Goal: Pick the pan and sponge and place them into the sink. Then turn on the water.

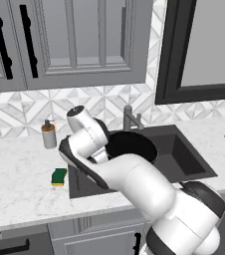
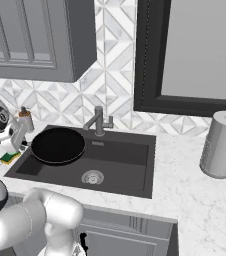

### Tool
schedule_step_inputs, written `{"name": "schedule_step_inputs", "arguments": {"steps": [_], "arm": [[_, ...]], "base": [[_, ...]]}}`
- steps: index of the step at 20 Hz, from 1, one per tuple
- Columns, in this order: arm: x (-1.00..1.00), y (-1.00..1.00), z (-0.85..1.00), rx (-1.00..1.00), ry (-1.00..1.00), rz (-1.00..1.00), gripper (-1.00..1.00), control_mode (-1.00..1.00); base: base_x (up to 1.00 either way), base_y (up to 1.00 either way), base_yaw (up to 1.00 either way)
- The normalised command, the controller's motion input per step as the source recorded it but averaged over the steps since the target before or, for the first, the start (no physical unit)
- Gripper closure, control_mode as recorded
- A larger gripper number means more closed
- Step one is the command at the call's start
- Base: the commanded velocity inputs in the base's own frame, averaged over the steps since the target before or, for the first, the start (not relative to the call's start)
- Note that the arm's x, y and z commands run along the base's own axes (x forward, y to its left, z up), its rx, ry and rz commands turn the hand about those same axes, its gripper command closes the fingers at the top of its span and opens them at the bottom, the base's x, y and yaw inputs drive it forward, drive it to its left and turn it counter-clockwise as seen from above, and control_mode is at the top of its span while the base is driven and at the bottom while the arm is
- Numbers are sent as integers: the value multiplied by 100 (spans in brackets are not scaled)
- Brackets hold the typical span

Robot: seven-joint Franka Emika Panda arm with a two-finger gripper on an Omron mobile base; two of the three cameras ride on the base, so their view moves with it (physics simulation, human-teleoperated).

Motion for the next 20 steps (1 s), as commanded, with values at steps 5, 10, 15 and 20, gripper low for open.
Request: {"name": "schedule_step_inputs", "arguments": {"steps": [5,10,15,20], "arm": [[31,-21,-14,1,2,-9,100,-100],[35,-17,-14,4,3,-11,100,-100],[29,-16,-24,2,0,-8,100,-100],[16,-16,-32,0,0,-5,100,-100]], "base": [[0,0,0],[0,0,0],[0,0,0],[0,0,0]]}}
